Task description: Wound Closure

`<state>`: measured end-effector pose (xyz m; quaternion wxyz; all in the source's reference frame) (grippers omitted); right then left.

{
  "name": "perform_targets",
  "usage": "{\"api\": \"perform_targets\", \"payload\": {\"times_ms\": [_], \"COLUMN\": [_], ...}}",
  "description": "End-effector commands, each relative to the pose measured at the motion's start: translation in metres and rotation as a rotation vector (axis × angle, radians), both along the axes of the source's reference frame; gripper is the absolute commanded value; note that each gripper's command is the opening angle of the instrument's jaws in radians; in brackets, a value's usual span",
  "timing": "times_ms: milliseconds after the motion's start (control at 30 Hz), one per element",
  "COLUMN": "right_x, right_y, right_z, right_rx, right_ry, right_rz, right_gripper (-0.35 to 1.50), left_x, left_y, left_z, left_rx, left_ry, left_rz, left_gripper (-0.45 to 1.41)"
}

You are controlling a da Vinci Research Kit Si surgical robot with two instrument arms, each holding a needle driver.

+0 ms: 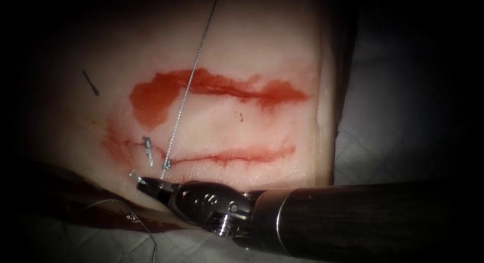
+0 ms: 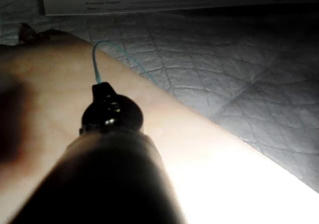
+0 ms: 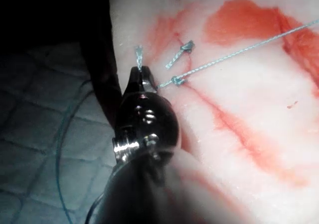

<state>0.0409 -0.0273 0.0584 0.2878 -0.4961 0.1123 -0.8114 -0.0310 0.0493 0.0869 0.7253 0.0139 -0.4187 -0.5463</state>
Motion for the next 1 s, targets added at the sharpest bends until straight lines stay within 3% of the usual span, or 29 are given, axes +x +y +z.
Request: {"api": "perform_targets", "payload": {"times_ms": [33, 67, 167, 200, 267, 400, 467, 533, 567, 600, 767, 833, 1000], "right_x": [0.0007, 0.0000, -0.0019, -0.0030, -0.0051, -0.0074, -0.0078, -0.0073, -0.0073, -0.0072, -0.0072, -0.0068, -0.0068], "right_y": [0.0000, 0.0008, 0.0030, 0.0045, 0.0063, 0.0075, 0.0081, 0.0082, 0.0082, 0.0080, 0.0083, 0.0089, 0.0095], "right_z": [0.0006, 0.0000, -0.0020, -0.0034, -0.0058, -0.0080, -0.0081, -0.0064, -0.0064, -0.0050, -0.0018, 0.0004, 0.0011], "right_rx": [-0.034, -0.104, -0.097, -0.069, -0.030, 0.015, 0.083, 0.151, 0.151, 0.199, 0.239, 0.262, 0.282], "right_ry": [0.015, 0.066, 0.165, 0.198, 0.232, 0.232, 0.209, 0.192, 0.192, 0.182, 0.132, 0.079, 0.064], "right_rz": [0.038, 0.047, 0.111, 0.143, 0.170, 0.195, 0.296, 0.417, 0.417, 0.513, 0.576, 0.636, 0.621], "right_gripper": [0.54, 1.21, 1.37, 1.40, 1.40, 1.35, 1.26, 1.28, 1.28, 1.32, 1.28, 1.18, 1.10], "left_x": [-0.0002, 0.0008, 0.0023, 0.0034, 0.0047, 0.0057, 0.0059, 0.0057, 0.0057, 0.0056, 0.0052, 0.0050, 0.0048], "left_y": [0.0004, 0.0000, -0.0010, -0.0022, -0.0034, -0.0035, -0.0037, -0.0042, -0.0042, -0.0044, -0.0048, -0.0050, -0.0049], "left_z": [-0.0006, -0.0031, -0.0079, -0.0113, -0.0160, -0.0216, -0.0251, -0.0277, -0.0277, -0.0289, -0.0304, -0.0307, -0.0319], "left_rx": [-0.008, -0.011, 0.020, 0.008, 0.018, 0.014, 0.014, 0.015, 0.015, 0.016, 0.017, 0.013, -0.009], "left_ry": [-0.030, -0.077, -0.171, -0.222, -0.259, -0.323, -0.361, -0.389, -0.389, -0.403, -0.435, -0.452, -0.516], "left_rz": [0.009, 0.034, 0.042, 0.032, 0.013, -0.012, -0.025, -0.031, -0.031, -0.032, -0.034, -0.029, -0.024], "left_gripper": [-0.45, -0.45, -0.45, -0.45, -0.45, -0.45, -0.45, -0.45, -0.45, -0.45, -0.45, -0.45, -0.45]}}
